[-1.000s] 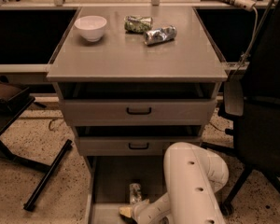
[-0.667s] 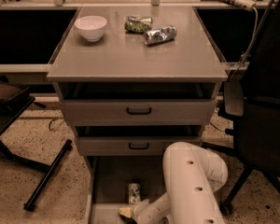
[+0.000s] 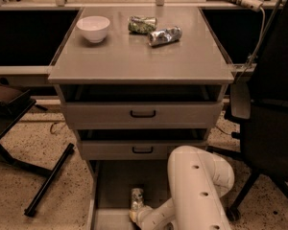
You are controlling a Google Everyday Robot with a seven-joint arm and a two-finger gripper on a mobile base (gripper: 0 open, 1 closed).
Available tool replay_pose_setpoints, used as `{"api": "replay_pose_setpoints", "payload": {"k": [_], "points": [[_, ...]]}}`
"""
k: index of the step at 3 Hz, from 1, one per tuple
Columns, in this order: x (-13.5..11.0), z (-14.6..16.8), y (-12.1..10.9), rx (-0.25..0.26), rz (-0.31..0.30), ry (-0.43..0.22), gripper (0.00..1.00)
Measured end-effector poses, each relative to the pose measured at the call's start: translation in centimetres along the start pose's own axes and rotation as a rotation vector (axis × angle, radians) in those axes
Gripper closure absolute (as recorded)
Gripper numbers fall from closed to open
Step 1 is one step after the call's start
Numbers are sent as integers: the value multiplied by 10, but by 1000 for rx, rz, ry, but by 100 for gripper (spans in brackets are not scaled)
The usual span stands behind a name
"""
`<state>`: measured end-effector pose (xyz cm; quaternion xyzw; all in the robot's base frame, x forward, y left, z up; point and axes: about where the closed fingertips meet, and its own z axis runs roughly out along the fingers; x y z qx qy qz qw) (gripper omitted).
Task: Pick 7up can from bottom drawer and place on counter
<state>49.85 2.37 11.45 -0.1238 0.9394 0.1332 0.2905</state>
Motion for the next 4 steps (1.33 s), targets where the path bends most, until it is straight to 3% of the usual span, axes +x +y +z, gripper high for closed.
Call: {"api": "replay_pose_setpoints", "payload": {"k": [1,2,3,4], "points": [[0,0,0,0,0,0,87],[-25,-34,-5,-20,20,-25,100],[-55,-99,-4,-38,24,-24,100],[-68,-153,1,-27,17,52,100]]}}
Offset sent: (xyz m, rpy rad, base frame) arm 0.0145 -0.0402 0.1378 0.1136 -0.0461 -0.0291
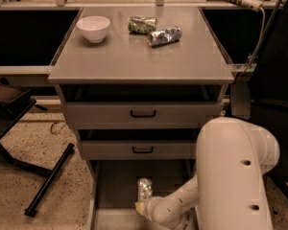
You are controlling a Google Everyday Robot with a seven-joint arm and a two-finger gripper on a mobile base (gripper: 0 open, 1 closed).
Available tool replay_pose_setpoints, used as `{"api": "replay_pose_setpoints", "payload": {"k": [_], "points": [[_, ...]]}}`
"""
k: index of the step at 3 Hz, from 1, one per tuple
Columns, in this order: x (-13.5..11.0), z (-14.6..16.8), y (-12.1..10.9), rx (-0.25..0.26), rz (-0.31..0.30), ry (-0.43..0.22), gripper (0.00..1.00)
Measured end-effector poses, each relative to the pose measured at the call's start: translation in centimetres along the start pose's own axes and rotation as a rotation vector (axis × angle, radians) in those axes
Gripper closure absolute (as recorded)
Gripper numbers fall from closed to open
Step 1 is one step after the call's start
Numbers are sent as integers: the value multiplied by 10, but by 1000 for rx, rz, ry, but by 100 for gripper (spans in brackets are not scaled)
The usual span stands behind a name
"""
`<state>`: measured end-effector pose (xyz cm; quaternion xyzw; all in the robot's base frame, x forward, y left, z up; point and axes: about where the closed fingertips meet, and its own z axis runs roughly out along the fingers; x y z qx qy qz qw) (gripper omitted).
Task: Pick 7up can from bottom drawer and place on counter
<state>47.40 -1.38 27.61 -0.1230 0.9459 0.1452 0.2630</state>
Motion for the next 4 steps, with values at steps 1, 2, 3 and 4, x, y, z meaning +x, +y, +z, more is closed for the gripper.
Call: {"api": "replay_pose_setpoints", "payload": {"k": [1,2,3,4], "points": [[-29,-47,9,29,-16,24,100],[-71,-67,9,44,-27,-45,100],[-70,-66,9,43,-28,-44,100],[-84,-80,6,57,-24,-44,100]]}}
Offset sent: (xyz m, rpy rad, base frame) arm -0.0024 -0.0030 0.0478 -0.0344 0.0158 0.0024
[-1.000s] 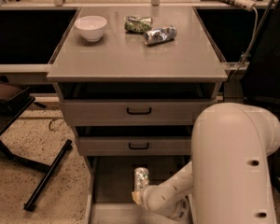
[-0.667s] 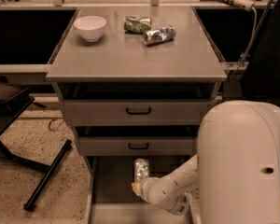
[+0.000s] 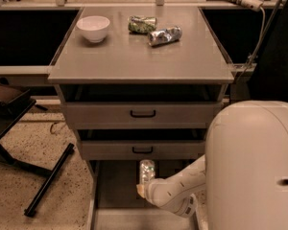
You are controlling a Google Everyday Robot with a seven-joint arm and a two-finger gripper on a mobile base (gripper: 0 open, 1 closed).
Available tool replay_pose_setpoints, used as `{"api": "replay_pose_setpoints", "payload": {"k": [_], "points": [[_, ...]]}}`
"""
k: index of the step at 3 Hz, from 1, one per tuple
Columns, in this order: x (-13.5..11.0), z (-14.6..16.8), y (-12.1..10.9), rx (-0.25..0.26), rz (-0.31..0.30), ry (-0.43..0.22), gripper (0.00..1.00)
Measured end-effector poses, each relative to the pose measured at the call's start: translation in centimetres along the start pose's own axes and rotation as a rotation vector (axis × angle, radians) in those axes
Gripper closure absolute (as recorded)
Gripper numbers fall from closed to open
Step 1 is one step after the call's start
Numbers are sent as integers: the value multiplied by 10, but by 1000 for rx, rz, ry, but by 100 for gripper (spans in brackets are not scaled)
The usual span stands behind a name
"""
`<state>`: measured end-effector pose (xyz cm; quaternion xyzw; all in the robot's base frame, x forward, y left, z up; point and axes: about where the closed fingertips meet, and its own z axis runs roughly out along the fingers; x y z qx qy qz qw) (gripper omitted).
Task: Pick 7up can from bottom drawer and place on counter
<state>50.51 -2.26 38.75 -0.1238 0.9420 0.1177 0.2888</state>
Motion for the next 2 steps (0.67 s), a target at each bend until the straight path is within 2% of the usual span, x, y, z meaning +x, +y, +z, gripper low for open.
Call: {"api": "replay_pose_setpoints", "payload": {"k": [1,2], "points": [[-25,-46,-3,-20,24,-15,100],[-71,-108,-1,-45,21,-87,100]]}}
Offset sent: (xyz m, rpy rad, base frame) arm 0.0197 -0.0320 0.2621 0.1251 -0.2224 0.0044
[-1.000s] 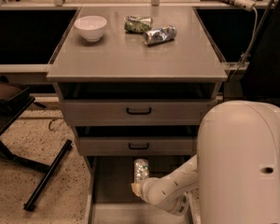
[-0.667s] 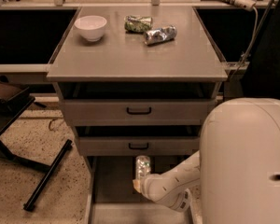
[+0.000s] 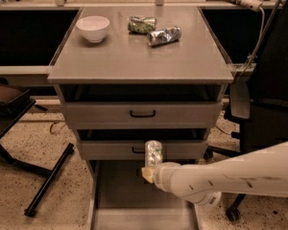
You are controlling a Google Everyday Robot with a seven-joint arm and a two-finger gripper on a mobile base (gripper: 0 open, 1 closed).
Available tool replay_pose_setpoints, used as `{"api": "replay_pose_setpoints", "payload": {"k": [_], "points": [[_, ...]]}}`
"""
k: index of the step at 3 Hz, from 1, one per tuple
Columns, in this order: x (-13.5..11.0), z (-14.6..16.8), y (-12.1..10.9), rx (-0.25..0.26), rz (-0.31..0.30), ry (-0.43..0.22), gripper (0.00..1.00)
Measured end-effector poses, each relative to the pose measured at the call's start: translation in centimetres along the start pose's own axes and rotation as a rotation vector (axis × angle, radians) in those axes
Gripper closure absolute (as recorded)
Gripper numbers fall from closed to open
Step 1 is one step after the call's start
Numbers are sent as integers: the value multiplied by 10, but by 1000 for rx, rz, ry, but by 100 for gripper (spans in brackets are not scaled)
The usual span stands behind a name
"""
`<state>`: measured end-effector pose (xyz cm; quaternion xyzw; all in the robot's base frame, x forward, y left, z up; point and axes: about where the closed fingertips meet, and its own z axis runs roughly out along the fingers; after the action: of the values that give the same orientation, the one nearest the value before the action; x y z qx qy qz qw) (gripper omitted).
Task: Pick 7up can from bottom drawer and place on counter
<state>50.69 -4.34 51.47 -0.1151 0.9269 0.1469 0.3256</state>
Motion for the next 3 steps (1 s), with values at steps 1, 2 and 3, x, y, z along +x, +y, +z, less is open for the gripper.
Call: {"api": "replay_pose_setpoints", "payload": {"k": [1,2,3], "points": [[-57,-56,16,-17,-50,-108,100],[-108,-102,34,-22,-101,-201,100],[-108,-102,34,-22,-101,-201,100]]}}
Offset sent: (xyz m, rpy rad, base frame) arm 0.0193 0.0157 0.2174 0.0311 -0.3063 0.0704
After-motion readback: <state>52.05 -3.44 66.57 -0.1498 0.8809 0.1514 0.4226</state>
